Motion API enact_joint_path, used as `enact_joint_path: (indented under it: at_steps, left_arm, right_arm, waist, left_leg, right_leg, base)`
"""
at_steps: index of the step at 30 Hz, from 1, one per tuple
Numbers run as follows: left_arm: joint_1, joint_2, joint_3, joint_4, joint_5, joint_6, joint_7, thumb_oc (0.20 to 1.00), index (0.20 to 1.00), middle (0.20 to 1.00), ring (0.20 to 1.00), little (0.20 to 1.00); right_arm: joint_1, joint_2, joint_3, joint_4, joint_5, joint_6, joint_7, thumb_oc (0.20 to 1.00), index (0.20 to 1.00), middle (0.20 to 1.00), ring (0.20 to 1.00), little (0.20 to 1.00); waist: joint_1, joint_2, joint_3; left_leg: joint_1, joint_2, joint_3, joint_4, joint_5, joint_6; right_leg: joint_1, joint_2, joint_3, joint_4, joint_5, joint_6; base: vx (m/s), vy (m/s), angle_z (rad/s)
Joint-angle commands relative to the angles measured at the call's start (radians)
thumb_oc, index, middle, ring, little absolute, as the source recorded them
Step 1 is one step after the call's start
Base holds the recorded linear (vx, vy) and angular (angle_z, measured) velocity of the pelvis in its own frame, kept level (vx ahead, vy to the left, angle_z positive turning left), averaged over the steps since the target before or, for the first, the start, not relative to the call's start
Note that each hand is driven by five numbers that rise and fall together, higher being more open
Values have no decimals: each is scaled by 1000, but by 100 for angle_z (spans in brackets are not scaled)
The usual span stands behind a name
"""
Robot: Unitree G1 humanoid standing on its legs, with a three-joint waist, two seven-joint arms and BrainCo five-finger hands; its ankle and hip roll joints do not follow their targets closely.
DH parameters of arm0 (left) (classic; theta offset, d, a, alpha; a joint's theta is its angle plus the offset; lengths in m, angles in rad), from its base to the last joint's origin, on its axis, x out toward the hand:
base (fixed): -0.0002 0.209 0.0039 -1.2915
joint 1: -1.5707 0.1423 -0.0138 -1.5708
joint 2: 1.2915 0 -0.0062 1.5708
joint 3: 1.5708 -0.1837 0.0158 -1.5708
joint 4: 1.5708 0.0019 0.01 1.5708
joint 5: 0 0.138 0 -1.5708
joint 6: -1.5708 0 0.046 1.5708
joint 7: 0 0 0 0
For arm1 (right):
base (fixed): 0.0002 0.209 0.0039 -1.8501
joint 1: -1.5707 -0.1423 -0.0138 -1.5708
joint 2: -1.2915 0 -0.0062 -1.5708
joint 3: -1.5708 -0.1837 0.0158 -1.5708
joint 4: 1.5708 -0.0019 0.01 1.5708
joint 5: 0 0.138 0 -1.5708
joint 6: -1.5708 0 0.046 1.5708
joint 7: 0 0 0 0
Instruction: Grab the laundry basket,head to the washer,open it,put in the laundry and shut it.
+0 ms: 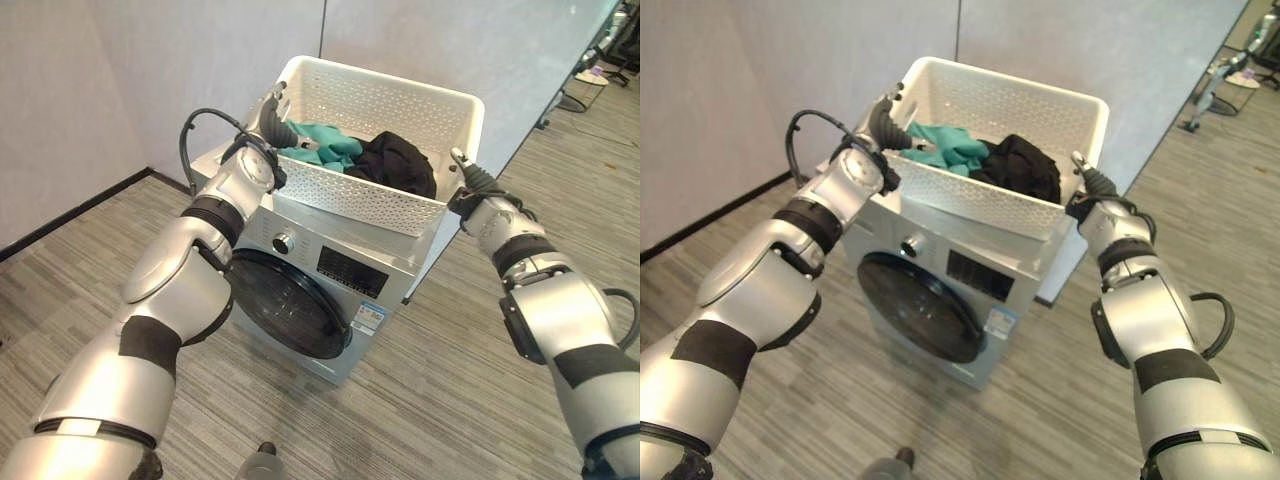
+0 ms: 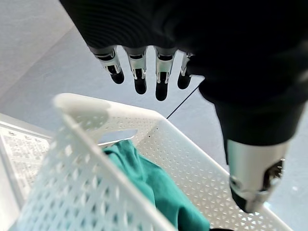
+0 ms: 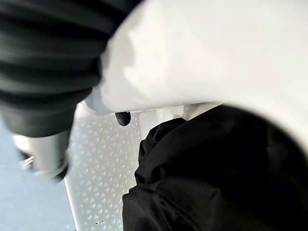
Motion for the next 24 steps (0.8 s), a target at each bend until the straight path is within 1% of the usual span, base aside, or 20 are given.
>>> enact_joint_path:
  at_steps: [1, 6, 10, 14, 15, 18, 19, 21, 22, 23, 24]
  left_arm:
    - [-105, -30, -56, 85, 45, -27, 17, 1000, 1000, 1000, 1000, 1000]
    - [-104, -12, -56, 92, 55, -28, 19, 1000, 1000, 1000, 1000, 1000]
    - [-103, 20, -48, 87, 48, -39, 23, 1000, 1000, 1000, 1000, 1000]
    - [-107, 32, -45, 80, 43, -47, 26, 1000, 1000, 1000, 1000, 1000]
    - [-109, 37, -37, 79, 29, -51, 28, 1000, 1000, 1000, 1000, 1000]
    - [-111, 40, -31, 75, 10, -55, 27, 1000, 1000, 1000, 1000, 1000]
    - [-112, 43, -30, 74, 8, -55, 27, 1000, 1000, 1000, 1000, 1000]
    - [-112, 47, -33, 73, 8, -56, 24, 1000, 1000, 1000, 1000, 1000]
    - [-112, 40, -38, 70, 7, -62, 19, 1000, 1000, 1000, 1000, 1000]
    - [-112, 40, -38, 70, 7, -62, 19, 1000, 1000, 1000, 1000, 1000]
    - [-103, 28, -39, 73, 5, -63, 12, 1000, 1000, 1000, 1000, 1000]
  right_arm:
    - [-192, -93, 16, 21, 16, -72, -2, 1000, 1000, 1000, 1000, 1000]
    - [-203, -117, 16, 7, 37, -90, -3, 1000, 1000, 1000, 1000, 1000]
    - [-210, -147, 16, -51, 85, -137, 9, 1000, 1000, 1000, 1000, 1000]
    - [-223, -163, 25, -64, 101, -155, 16, 1000, 1000, 1000, 1000, 1000]
    - [-231, -168, 23, -69, 108, -169, 11, 1000, 1000, 1000, 1000, 1000]
    - [-242, -180, 16, -65, 118, -179, 2, 1000, 1000, 1000, 1000, 1000]
    - [-245, -185, 16, -61, 117, -179, -2, 1000, 1000, 1000, 1000, 1000]
    - [-252, -188, 39, -41, 68, -161, -6, 1000, 1000, 1000, 1000, 1000]
    - [-244, -183, 70, -31, 15, -130, 6, 1000, 1000, 1000, 1000, 1000]
    - [-245, -183, 71, -31, 15, -130, 7, 1000, 1000, 1000, 1000, 1000]
    - [-234, -173, 103, 2, -44, -97, 22, 1000, 1000, 1000, 1000, 1000]
  waist:
    - [25, 24, -43]
    - [14, 29, -45]
    - [3, 32, -54]
    - [-1, 31, -57]
    - [-4, 31, -59]
    - [-7, 33, -62]
    - [-7, 34, -64]
    - [-8, 35, -63]
    - [-8, 34, -62]
    - [-8, 34, -62]
    - [-5, 33, -60]
  left_leg:
    - [141, 38, 37, -153, -14, -14]
    - [146, 34, 35, -161, -13, -13]
    - [160, 33, 40, -169, -15, -13]
    - [169, 32, 45, -172, -18, -14]
    - [172, 32, 48, -173, -19, -14]
    - [178, 32, 52, -173, -22, -14]
    - [179, 33, 53, -173, -23, -14]
    - [182, 34, 58, -174, -23, -15]
    - [185, 36, 61, -176, -21, -16]
    - [185, 36, 61, -176, -21, -16]
    - [187, 37, 61, -175, -21, -15]
  right_leg:
    - [61, -43, 21, 29, -6, 96]
    - [60, -46, 19, 36, -8, 97]
    - [64, -50, 20, 34, -9, 99]
    - [67, -49, 22, 30, -8, 101]
    - [69, -48, 24, 27, -9, 101]
    - [70, -48, 26, 23, -7, 102]
    - [71, -48, 28, 22, -7, 102]
    - [71, -46, 33, 18, -7, 100]
    - [73, -47, 34, 16, -8, 98]
    - [73, -47, 35, 16, -7, 98]
    - [74, -47, 36, 16, -9, 95]
  base:
    - [7, 9, 4]
    - [10, 16, 5]
    - [19, 17, 5]
    - [0, 0, 0]
    - [0, 0, 0]
    - [0, 0, 0]
    - [0, 0, 0]
    - [-8, -4, -4]
    - [-13, -8, -14]
    - [-9, -21, -14]
    - [-1, -14, -10]
